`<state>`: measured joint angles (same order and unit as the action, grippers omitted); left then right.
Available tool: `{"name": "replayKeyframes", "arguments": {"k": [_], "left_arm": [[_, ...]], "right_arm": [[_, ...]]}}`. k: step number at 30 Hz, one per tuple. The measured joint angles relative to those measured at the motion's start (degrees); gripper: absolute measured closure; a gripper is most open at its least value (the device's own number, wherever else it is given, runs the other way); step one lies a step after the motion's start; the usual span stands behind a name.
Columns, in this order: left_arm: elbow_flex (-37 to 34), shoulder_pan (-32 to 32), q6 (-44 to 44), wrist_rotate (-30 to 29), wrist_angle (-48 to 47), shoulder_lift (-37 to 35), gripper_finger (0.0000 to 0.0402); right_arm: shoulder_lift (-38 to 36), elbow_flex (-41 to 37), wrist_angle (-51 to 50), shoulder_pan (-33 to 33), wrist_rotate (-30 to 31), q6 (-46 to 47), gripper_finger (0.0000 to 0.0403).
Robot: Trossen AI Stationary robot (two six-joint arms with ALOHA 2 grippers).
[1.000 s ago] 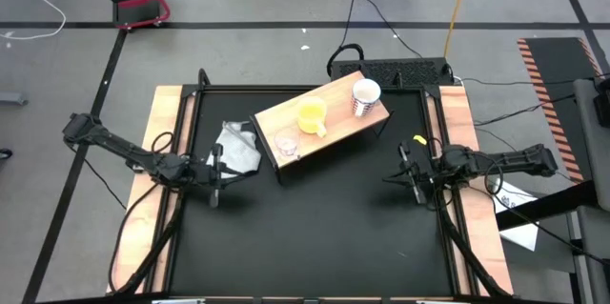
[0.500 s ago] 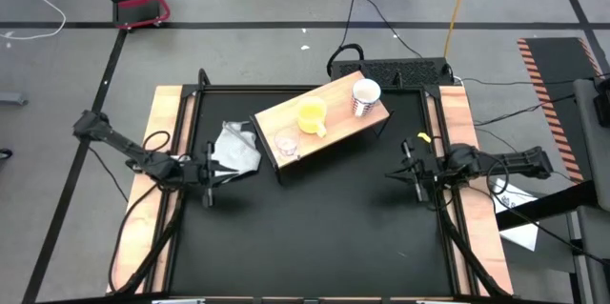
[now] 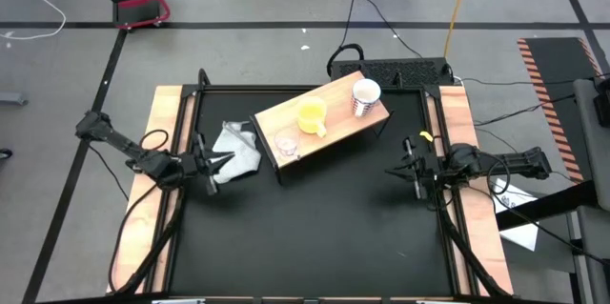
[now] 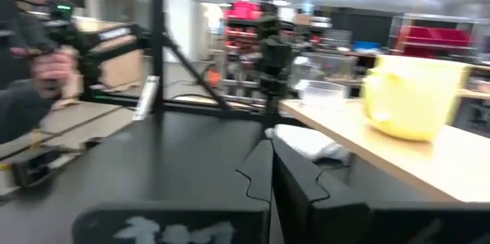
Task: Stack small to large cups/mugs on shelf
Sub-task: Return to Home Position
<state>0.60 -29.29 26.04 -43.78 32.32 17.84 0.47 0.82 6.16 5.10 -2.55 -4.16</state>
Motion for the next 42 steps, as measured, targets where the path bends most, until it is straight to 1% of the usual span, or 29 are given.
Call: {"name": "replayKeyframes", "arguments": {"k": [2,3,7,10,17,22,37,42], "left_arm": [[0.0,0.79,0.65,-0.03,0.88,-0.37,0.0371],[0.0,1.14,0.99,-0.01,0.96,-0.57,0.0371],[0.0,2.84,1.83,-1.4,0.64,-1.89,0.0371],[0.0,3.78,1.76,-1.58,-1.6,-3.32,0.0371],[0.0,4.41,-5.26,-1.55,-11.53,-7.17,0.0371],[0.0,4.41,-8.86,0.67,-16.46,-8.64,0.0371],[0.0,4.41,-10.11,5.0,-17.72,-8.6,0.0371],[0.0,4.41,-11.5,5.17,-17.71,-8.6,0.0371]], "right_arm": [[0.0,0.0,-0.13,-0.04,2.48,0.14,0.0403],[0.0,0.0,-0.13,-0.12,2.8,0.16,0.0403],[0.0,-0.02,-0.18,-1.14,2.8,1.26,0.0403],[0.0,-0.02,-0.93,-1.9,2.8,1.72,0.0403],[0.0,0.0,-3.41,-2.45,2.72,1.33,0.0403],[0.0,0.0,-4.05,-2.45,2.49,1.28,0.0403],[0.0,0.0,-4.29,-2.45,2.32,1.51,0.0403],[0.0,0.0,-4.31,-2.45,2.32,1.53,0.0403]]}}
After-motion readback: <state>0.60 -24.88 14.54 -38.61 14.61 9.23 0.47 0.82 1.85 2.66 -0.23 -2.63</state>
